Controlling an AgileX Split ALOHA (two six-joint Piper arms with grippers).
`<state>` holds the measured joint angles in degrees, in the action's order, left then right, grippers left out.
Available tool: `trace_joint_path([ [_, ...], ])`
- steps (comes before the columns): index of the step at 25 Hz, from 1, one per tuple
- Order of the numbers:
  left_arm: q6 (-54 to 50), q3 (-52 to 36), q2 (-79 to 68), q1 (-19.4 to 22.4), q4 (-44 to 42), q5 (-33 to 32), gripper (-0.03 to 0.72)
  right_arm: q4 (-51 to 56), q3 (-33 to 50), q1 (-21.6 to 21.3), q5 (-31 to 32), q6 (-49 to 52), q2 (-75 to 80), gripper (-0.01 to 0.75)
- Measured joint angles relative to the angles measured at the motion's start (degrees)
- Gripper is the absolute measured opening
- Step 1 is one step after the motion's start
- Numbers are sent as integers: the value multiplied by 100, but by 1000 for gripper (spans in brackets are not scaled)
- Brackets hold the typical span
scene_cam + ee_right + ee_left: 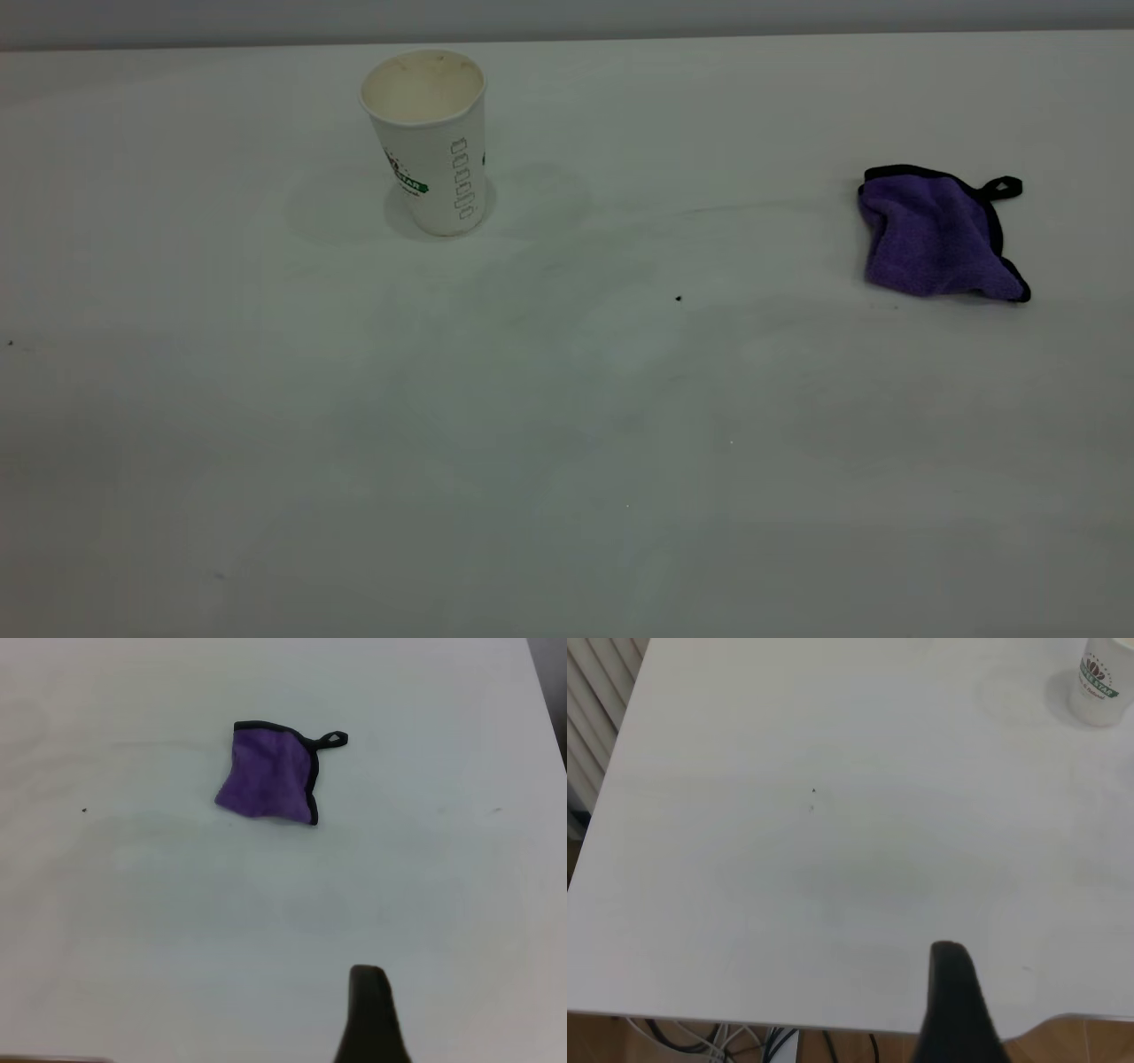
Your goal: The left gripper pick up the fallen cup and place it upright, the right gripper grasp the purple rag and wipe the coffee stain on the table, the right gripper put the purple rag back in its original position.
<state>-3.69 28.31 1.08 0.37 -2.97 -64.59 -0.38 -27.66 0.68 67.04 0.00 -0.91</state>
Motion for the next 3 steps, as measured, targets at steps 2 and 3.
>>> trace_joint_path([
  [2,0,0,0,0,0,0,559,0,0,0,0,0,0,584],
  [3,0,0,0,0,0,0,559,0,0,0,0,0,0,584],
])
